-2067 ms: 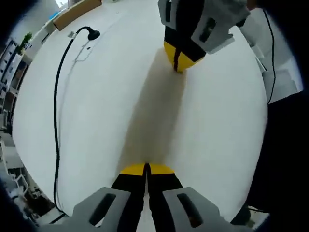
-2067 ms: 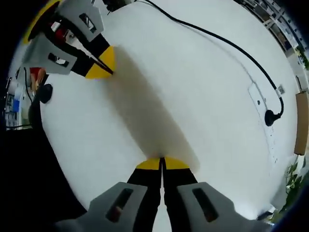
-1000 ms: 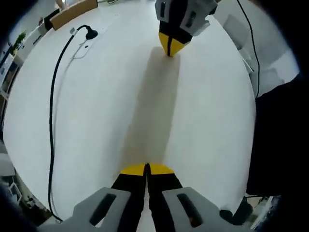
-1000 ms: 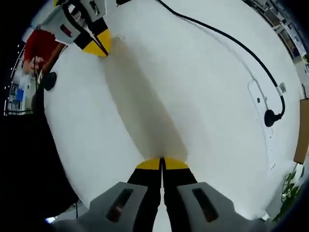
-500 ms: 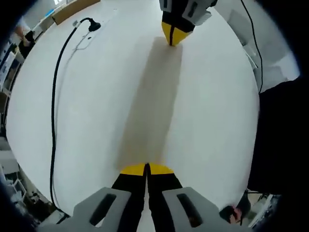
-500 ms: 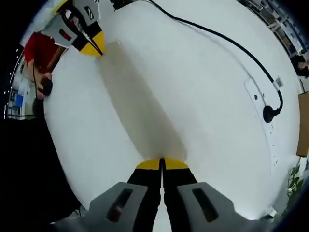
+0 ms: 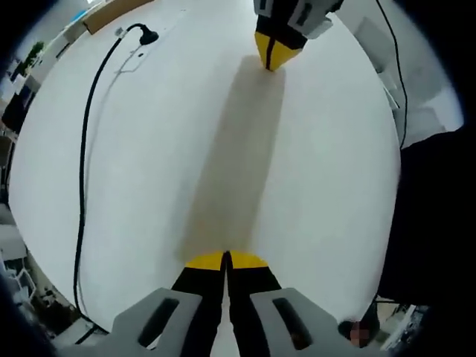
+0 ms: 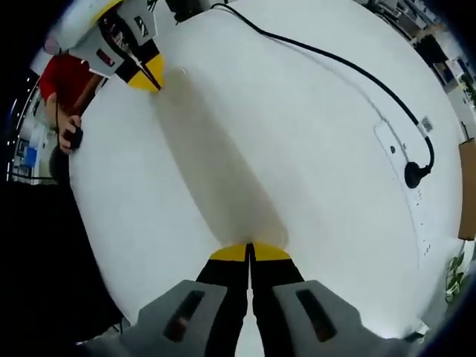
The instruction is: Arrange the utensils inside the cutlery case until each visible utensil rests in its matching compartment.
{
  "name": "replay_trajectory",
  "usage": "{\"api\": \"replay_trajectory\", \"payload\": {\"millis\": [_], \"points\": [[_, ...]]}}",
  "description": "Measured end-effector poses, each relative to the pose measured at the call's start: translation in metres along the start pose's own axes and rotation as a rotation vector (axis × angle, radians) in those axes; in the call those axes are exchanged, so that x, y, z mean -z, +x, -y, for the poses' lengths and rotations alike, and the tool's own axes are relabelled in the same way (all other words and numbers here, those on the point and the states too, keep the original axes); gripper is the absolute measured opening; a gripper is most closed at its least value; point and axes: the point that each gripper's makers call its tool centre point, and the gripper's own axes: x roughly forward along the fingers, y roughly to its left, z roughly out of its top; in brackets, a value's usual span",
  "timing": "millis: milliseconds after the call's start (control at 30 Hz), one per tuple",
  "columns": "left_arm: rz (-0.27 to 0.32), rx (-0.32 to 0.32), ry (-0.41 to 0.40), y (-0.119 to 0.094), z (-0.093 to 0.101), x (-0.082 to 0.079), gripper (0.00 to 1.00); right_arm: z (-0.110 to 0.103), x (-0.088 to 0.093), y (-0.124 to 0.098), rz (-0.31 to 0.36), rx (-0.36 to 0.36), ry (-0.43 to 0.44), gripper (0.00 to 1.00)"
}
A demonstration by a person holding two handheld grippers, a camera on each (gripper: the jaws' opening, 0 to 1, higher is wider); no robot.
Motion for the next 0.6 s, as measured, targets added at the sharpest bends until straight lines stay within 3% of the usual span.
{"api": "replay_trajectory", "payload": {"millis": [333, 400, 467, 600], "points": [[-0.026, 0.004, 0.028, 0.0000, 0.0022, 0.0006, 0.00, -0.0021, -0.0007, 0.0004, -0.009, -0.006, -0.017, 0.00], [-0.011, 0.027, -0.047, 0.0000, 0.0024, 0.0015, 0.00, -0.0040, -0.0009, 0.0008, -0.013, 0.003, -0.024, 0.00], [-0.010, 0.025, -0.040, 0.0002, 0.0010, 0.0021, 0.00, -0.0036, -0.0012, 0.0011, -0.026, 0.021, -0.092, 0.00], [0.037, 0.007, -0.051, -0.0008, 0.0020, 0.0035, 0.00, -0.0047, -0.0014, 0.0016, -0.038, 0.028, -0.055, 0.00]]}}
